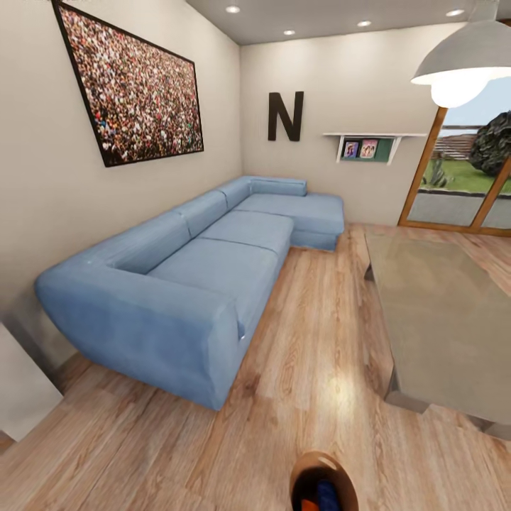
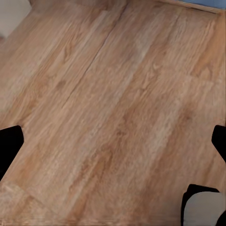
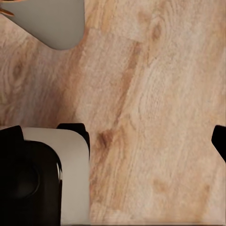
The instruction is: Put the three can of soda from the living room inside the tash can in the kitchen.
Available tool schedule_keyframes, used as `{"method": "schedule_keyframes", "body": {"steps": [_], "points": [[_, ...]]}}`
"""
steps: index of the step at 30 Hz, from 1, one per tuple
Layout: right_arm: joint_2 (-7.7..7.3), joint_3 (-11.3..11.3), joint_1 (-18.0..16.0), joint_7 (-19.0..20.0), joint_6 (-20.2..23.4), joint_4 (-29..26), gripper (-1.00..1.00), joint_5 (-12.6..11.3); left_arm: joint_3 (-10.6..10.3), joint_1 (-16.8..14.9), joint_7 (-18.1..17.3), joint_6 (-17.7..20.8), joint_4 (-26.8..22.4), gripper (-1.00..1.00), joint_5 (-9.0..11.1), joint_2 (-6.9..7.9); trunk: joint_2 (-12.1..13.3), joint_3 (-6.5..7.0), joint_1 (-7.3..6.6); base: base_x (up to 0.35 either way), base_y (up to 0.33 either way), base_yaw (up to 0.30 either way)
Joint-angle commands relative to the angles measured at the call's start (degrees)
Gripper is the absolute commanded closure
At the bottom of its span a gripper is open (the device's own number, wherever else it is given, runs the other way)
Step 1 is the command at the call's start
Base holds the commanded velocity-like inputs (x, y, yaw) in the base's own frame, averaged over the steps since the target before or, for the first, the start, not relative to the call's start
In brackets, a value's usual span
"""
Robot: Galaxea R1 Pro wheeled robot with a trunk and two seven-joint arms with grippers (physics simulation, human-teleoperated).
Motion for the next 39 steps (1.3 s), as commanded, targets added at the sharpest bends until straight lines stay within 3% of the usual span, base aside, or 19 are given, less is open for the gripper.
{"method": "schedule_keyframes", "body": {"steps": [1, 5, 12, 19, 22, 24, 29, 39], "points": [[0.01, 0.0, 0.0, -0.1, 0.0, 0.1, -1.00, 0.0, 0.0, 0.0, 0.2, 0.2, 0.5, -1.00, 0.1, 0.00, 0.4, 0.19, -0.23, 0.000, 0.000, 0.000], [0.11, 0.0, 0.0, -1.0, 0.1, 0.2, -1.00, 0.0, -0.1, 0.1, 1.0, 1.8, 1.7, -1.00, 0.6, 0.00, 2.0, 0.91, -1.11, 0.000, 0.000, 0.000], [0.23, 0.0, 0.0, -4.0, 0.6, 0.4, -1.00, 0.0, -0.3, 0.1, 1.5, 7.8, 2.3, -1.00, 0.6, 0.07, 4.8, 2.16, -2.64, 0.000, 0.000, 0.000], [0.20, 0.0, 0.0, -4.6, 1.3, 0.7, -1.00, -0.1, -0.8, 0.1, 1.5, 12.4, 2.4, -1.00, 0.4, 0.32, 7.6, 3.42, -4.18, 0.000, 0.000, 0.000], [0.14, 0.0, 0.0, -4.8, 3.0, 0.9, -1.00, -0.1, -0.9, 0.1, 1.5, 12.7, 2.4, -1.00, 0.3, 0.40, 8.8, 3.96, -4.84, 0.000, 0.000, 0.000], [0.01, 0.0, 0.0, -6.6, 6.5, 1.3, -1.00, -0.1, -0.9, 0.1, 1.5, 13.1, 2.4, -1.00, 0.3, 0.26, 9.6, 4.32, -5.28, 0.000, 0.000, 0.000], [0.15, 0.0, 0.0, -9.1, 9.3, 1.5, -1.00, -0.1, -0.9, 0.1, 1.6, 14.7, 2.4, -1.00, 0.3, 0.30, 11.6, 5.21, -6.38, 0.000, 0.000, 0.000], [0.45, 0.0, 0.5, -9.8, 12.7, 1.7, -1.00, -0.1, -0.9, 0.1, 2.9, 18.9, 2.5, -1.00, 0.4, 0.51, 15.7, 7.01, -8.57, 0.000, 0.000, 0.000]]}}
